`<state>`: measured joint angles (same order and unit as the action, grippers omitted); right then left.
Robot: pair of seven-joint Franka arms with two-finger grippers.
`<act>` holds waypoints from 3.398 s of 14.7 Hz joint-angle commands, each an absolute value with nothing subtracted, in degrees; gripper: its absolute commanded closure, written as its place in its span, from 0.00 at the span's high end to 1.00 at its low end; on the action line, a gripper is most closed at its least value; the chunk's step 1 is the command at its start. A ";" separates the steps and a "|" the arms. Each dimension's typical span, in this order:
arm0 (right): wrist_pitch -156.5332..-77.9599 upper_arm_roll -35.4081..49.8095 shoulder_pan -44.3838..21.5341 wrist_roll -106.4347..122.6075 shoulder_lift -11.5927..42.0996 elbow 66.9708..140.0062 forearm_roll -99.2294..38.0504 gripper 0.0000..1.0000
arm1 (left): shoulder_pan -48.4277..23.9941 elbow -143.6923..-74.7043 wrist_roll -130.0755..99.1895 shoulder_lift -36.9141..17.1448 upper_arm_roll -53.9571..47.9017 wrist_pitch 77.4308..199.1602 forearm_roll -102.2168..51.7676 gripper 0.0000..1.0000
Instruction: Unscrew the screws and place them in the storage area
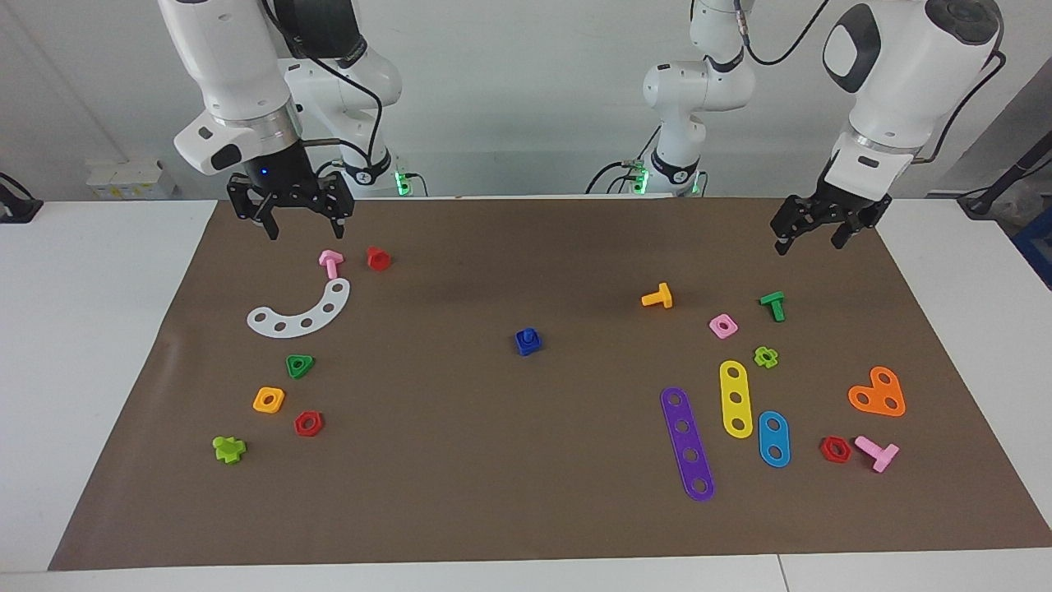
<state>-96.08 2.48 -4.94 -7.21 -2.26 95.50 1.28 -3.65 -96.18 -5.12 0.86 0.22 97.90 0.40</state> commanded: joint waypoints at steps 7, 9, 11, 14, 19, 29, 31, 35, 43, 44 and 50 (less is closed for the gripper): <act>-96.33 2.64 -4.66 -8.17 -3.69 97.21 0.79 1.00 | -4.65 -101.07 -2.37 4.04 -0.61 99.13 1.41 1.00; -96.33 2.64 -4.66 -8.17 -3.69 97.21 0.79 1.00 | -7.80 -101.78 -3.51 3.78 -0.62 99.58 0.71 1.00; -96.33 2.64 -4.66 -8.09 -3.69 97.21 0.79 1.00 | -11.50 -101.60 -10.33 2.47 -0.62 100.19 -0.95 1.00; -96.33 2.64 -4.66 -8.09 -3.69 97.21 0.79 1.00 | -16.15 -100.81 -16.41 -2.09 -0.53 104.48 -5.27 1.00; -96.33 2.64 -4.66 -8.09 -3.69 97.21 0.79 1.00 | -23.81 -100.46 -25.31 -9.57 -0.62 118.19 -8.51 1.00; -96.33 2.64 -4.57 -8.09 -3.69 97.21 0.79 1.00 | -37.52 -96.77 -29.44 -26.09 -0.35 135.52 -6.96 0.99; -96.33 2.64 -4.40 -8.09 -3.69 97.21 0.79 1.00 | -38.58 -97.38 -29.27 -26.81 -0.35 135.88 -4.49 0.99; -96.33 2.64 -4.48 -8.09 -3.69 97.21 0.79 1.00 | -39.28 -99.84 -29.27 -26.89 -0.35 135.97 -4.39 0.93; -96.33 2.64 -4.39 -8.09 -3.69 97.21 0.79 1.00 | -40.25 -102.13 -29.44 -26.72 -0.26 135.44 -4.39 0.81; -96.33 2.64 -4.39 -8.17 -3.69 97.21 0.79 1.00 | -40.69 -102.04 -29.44 -26.72 -0.18 135.44 -4.39 0.80; -96.33 2.64 -4.39 -8.17 -3.69 97.21 0.79 1.00 | -40.78 -101.60 -29.44 -26.81 -0.09 134.91 -4.39 0.65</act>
